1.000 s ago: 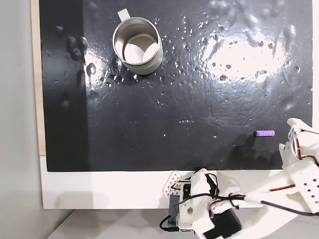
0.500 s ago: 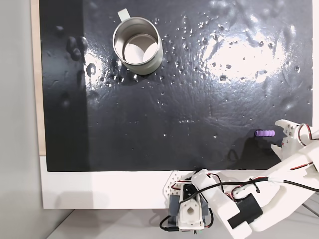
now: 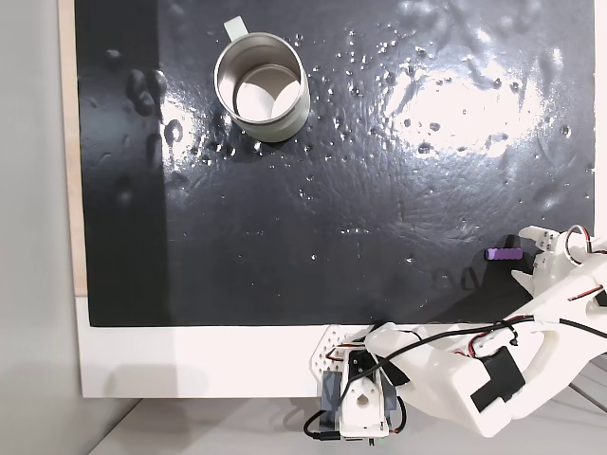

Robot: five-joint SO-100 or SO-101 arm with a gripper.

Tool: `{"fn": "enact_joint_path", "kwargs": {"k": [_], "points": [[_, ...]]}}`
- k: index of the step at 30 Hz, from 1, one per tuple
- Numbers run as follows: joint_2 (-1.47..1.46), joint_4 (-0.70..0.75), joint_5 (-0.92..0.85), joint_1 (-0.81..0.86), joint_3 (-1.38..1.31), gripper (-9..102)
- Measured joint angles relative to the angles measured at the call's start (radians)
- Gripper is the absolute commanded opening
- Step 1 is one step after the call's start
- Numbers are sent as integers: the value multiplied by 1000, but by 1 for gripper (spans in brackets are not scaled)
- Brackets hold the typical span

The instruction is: Grasp a pengrip and put it in the cup.

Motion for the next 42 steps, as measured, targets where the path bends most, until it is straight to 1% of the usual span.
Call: {"fn": "enact_joint_path", "kwargs": {"k": [6, 9, 11, 15, 20, 29, 32, 38, 42], "points": [[-21, -51, -29, -35, 2, 18], [-21, -43, -29, -52, 21, 16], [-25, -71, -40, -57, 21, 13], [-41, -67, -37, -57, 23, 9], [-44, -80, -57, -57, 23, 0], [-38, -74, -78, -57, 23, 0], [17, -46, -37, -57, 11, 0], [137, 83, 55, -77, -91, 0], [219, 181, 115, -103, -210, 0]]}}
